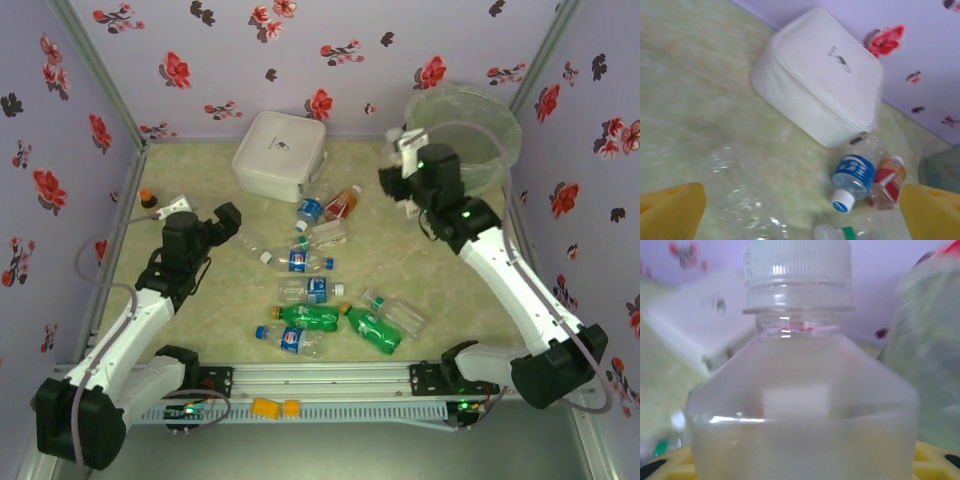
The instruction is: Put the plastic bottles in the bin
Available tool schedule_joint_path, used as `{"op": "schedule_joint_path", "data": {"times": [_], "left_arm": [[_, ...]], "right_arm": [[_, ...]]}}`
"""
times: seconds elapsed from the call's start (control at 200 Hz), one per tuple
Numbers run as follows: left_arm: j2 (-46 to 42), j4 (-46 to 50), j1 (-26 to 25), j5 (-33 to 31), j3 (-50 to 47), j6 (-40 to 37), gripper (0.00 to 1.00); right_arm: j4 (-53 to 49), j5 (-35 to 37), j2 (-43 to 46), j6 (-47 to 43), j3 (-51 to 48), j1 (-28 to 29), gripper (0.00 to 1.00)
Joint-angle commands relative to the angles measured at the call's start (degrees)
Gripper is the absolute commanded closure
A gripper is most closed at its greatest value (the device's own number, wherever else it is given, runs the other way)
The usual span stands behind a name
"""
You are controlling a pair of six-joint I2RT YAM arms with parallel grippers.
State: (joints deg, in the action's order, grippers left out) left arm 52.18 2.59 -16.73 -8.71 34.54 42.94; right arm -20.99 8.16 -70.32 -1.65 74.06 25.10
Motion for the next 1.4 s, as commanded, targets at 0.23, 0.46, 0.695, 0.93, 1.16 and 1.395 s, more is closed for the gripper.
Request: {"op": "schedule_joint_path", "data": {"times": [0.23, 0.46, 0.695, 0.93, 1.16, 1.395], "left_arm": [[-2.69, 1.28, 2.37, 0.40, -4.74, 2.56, 0.00], [-1.31, 0.49, 2.32, 2.67, -5.89, 4.45, 0.00], [-0.34, -2.03, 2.40, 3.84, -7.64, 6.93, 0.00], [0.87, -2.50, 2.40, 5.02, -7.47, 7.53, 0.00], [1.49, -4.12, 2.40, 5.27, -8.31, 8.61, 0.00], [4.52, -6.62, 2.15, 6.89, -7.66, 9.56, 0.00]], "right_arm": [[11.62, 4.11, -7.07, 10.81, 15.95, -11.76, 0.58], [10.02, 6.12, -17.42, 12.89, 23.79, -17.73, 0.59], [4.64, 3.17, -24.69, 14.48, 24.58, -20.25, 0.56], [4.23, -1.04, -27.58, 19.27, 21.39, -21.84, 0.43], [2.55, -1.13, -27.98, 20.27, 23.47, -22.03, 0.15], [1.04, -1.14, -23.93, 19.75, 24.22, -22.03, 0.01]]}}
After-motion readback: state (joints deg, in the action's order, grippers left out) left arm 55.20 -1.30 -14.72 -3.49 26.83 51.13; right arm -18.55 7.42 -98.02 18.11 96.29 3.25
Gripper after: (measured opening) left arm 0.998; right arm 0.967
